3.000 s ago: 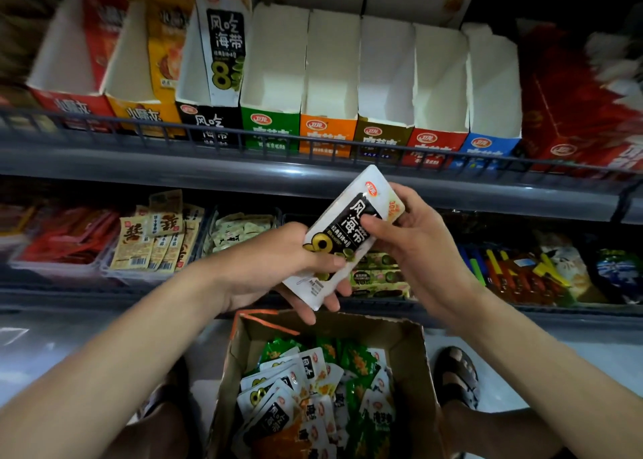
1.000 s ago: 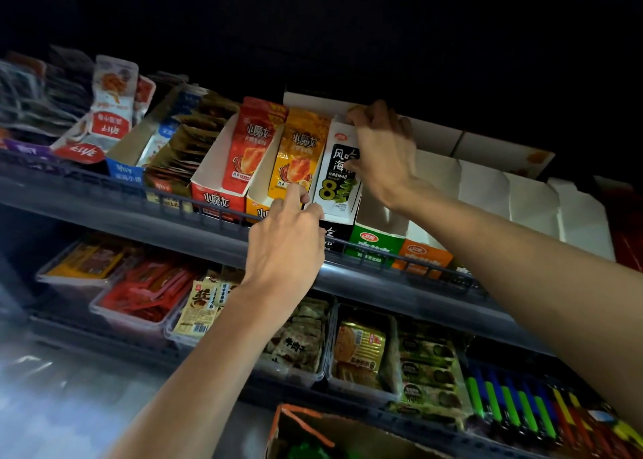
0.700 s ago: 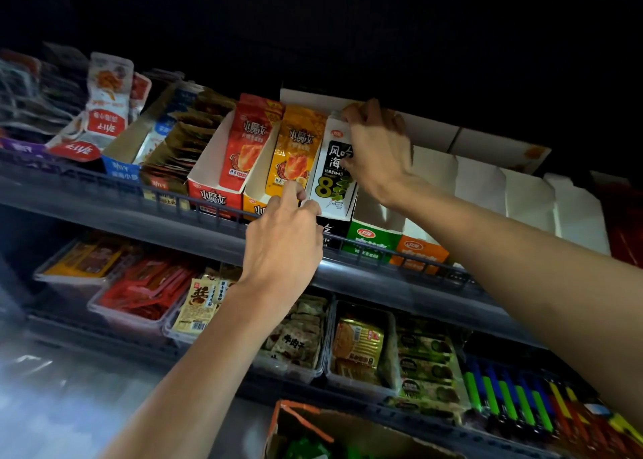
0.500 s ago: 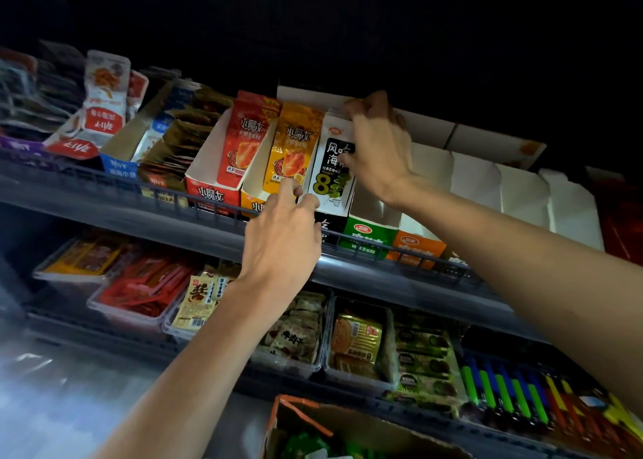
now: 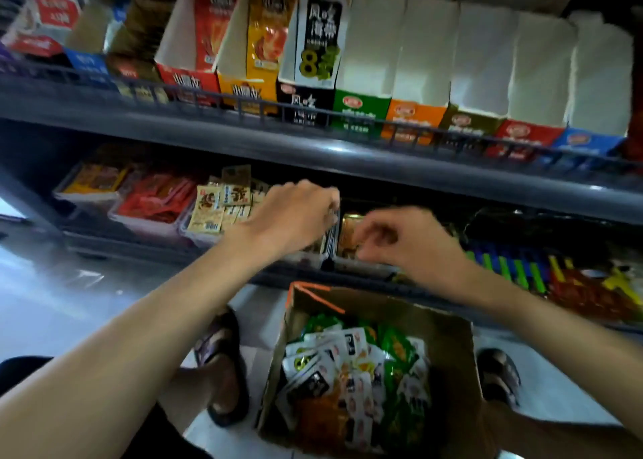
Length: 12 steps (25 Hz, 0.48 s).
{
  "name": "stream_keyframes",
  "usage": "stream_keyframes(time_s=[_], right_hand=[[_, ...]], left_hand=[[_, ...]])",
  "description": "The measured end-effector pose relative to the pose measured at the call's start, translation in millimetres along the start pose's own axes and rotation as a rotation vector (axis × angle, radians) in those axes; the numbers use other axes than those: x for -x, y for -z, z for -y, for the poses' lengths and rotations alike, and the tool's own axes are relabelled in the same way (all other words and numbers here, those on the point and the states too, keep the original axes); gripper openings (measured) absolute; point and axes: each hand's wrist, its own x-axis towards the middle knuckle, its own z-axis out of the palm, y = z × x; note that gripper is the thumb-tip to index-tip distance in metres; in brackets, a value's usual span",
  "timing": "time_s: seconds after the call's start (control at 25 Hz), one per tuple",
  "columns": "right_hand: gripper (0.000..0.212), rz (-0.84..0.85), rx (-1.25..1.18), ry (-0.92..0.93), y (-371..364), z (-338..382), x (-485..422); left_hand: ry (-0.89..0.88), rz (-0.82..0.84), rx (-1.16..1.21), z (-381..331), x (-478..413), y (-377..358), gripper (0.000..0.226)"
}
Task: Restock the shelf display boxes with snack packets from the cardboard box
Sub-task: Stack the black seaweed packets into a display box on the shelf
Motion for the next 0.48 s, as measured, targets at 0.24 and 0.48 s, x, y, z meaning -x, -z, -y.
stream_keyframes(time_s=[0.24,0.48], right_hand=[[0.013,0.548,0.089,-0.4,-121,-138,53],[0.052,0.576,0.405,-0.197,-234,-191,52]], left_hand=[[0.224,0.639,-0.002,16,46,-116,0.05],[0.414,0.717,0.086,24,73,-190,0.055]])
